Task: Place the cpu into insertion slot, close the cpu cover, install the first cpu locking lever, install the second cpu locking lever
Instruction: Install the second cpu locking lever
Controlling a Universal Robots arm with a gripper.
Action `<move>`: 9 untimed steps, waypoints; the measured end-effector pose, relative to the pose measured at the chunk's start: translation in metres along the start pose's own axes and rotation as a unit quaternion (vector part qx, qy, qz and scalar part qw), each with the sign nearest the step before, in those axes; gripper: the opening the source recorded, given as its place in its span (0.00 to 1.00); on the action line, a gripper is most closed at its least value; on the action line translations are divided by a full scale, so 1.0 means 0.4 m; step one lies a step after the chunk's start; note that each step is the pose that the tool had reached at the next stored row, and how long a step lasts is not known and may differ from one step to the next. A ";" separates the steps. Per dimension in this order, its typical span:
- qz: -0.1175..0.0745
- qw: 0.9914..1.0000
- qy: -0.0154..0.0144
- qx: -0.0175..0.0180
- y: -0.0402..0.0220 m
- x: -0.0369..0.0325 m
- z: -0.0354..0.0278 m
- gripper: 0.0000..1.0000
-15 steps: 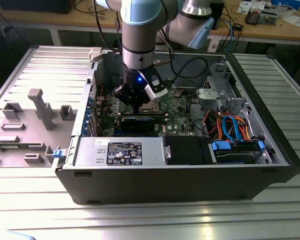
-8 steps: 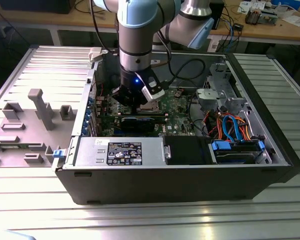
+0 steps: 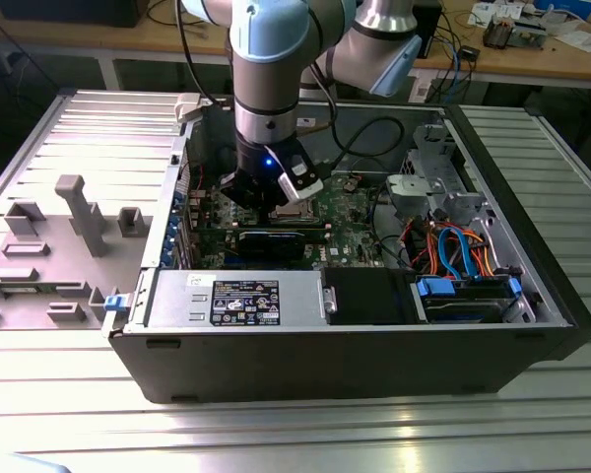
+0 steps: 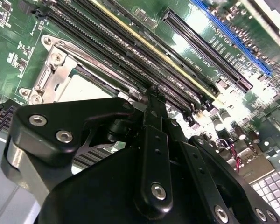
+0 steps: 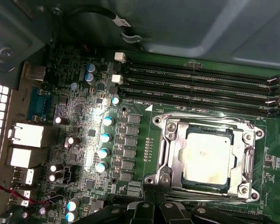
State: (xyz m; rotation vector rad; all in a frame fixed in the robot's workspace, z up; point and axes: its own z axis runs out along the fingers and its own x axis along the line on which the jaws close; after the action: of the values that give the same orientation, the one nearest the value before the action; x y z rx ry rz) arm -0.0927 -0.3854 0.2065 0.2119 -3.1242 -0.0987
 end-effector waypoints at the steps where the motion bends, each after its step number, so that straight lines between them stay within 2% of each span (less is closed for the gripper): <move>1: 0.000 1.000 0.000 -0.002 0.000 0.000 0.001 0.11; 3: 0.000 1.000 -0.001 -0.007 0.000 0.000 0.003 0.11; 5: 0.000 1.000 -0.001 -0.009 0.000 0.001 0.005 0.11; 7: 0.000 1.000 -0.002 -0.011 0.000 0.003 0.008 0.11; 9: 0.000 1.000 -0.001 -0.011 0.000 0.004 0.011 0.11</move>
State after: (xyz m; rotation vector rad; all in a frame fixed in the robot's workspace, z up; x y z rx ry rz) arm -0.0944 -0.3855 0.2019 0.2126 -3.1241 -0.1336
